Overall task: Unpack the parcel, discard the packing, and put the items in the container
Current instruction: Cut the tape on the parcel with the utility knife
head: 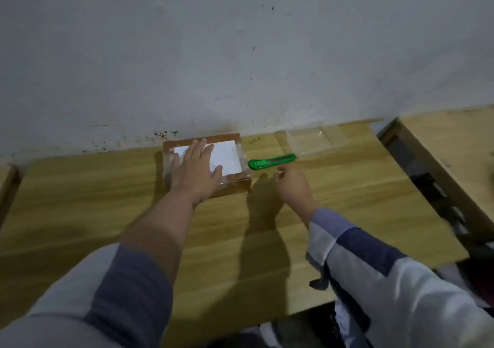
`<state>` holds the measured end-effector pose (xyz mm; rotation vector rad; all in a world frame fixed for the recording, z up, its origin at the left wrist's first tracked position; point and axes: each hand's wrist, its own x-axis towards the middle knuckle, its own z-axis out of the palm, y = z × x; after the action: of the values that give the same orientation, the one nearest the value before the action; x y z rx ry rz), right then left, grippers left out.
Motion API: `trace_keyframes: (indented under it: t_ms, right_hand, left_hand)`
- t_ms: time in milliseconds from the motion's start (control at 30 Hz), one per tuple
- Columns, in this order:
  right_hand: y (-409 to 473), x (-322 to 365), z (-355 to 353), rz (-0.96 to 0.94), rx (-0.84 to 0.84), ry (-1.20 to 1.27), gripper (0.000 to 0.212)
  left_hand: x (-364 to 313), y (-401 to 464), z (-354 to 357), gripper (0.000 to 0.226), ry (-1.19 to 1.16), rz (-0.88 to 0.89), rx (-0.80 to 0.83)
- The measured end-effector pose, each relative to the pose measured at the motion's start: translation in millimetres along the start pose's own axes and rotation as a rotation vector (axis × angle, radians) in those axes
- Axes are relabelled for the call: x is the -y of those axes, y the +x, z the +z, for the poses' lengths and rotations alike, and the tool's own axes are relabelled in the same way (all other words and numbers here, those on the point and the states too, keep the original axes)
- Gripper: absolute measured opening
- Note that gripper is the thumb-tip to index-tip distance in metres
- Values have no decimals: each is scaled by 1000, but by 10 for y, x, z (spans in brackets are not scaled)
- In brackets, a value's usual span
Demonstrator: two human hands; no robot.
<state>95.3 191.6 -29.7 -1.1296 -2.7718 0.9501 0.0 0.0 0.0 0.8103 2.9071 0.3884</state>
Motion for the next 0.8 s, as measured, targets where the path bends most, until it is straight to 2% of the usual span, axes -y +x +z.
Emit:
trace_keyframes:
  t_ms: [167, 333, 433, 533, 633, 800]
  right_hand:
    - [413, 95, 133, 59, -50, -16, 38]
    - [688, 176, 300, 102, -17, -297, 40]
    - [739, 218, 400, 148, -35, -335, 35]
    - [761, 240, 458, 162, -71, -177, 27]
    - [754, 233, 483, 153, -47, 101, 35]
    - [550, 204, 328, 111, -11, 306, 47]
  left_hand:
    - [26, 335, 194, 63, 70, -48, 70]
    - [154, 445, 423, 68, 143, -65, 84]
    - [163, 449, 504, 69, 154, -70, 62]
    - [158, 463, 507, 68, 136, -70, 60]
    - [154, 435, 492, 68, 136, -72, 72]
    - [147, 327, 464, 68, 103, -75, 84]
